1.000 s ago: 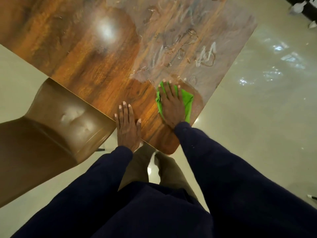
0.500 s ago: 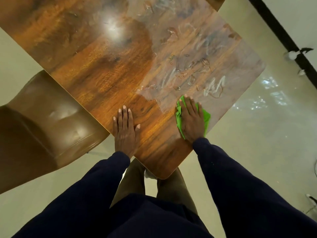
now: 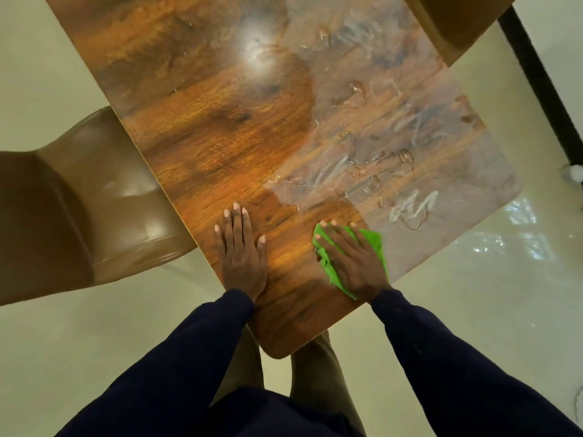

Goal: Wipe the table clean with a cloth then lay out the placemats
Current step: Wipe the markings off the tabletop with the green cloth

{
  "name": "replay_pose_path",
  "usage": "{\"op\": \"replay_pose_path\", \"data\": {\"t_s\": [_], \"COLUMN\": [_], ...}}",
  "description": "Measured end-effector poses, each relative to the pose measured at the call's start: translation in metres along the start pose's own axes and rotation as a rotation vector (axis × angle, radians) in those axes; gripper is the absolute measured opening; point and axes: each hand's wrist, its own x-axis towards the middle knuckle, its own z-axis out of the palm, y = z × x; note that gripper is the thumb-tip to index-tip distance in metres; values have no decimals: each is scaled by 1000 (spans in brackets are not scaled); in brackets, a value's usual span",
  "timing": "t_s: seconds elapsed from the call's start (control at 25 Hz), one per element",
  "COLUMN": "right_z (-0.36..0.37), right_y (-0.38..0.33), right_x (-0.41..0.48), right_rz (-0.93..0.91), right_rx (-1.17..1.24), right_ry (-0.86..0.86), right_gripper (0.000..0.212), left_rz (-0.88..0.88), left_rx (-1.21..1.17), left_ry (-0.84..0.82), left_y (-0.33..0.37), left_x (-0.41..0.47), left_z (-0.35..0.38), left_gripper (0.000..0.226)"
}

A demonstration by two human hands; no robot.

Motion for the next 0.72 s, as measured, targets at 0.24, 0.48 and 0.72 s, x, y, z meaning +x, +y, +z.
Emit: {"op": "replay_pose_path", "data": {"t_s": [0.24, 0.48, 0.72], "right_z": [-19, -10, -34], "right_y": [3, -17, 52], "right_x": [143, 117, 149], "right_rz": [333, -219, -9], "right_rx": [0, -48, -27], "right_ry": [166, -27, 53], "right_gripper": [53, 61, 54], "left_rz": [-18, -4, -10], "left_rx": [38, 67, 61], "left_ry": [22, 65, 79], "left_y": [2, 6, 7], "left_x": [-2, -2, -1], "left_z": [6, 3, 2], "left_gripper": [65, 64, 64]}}
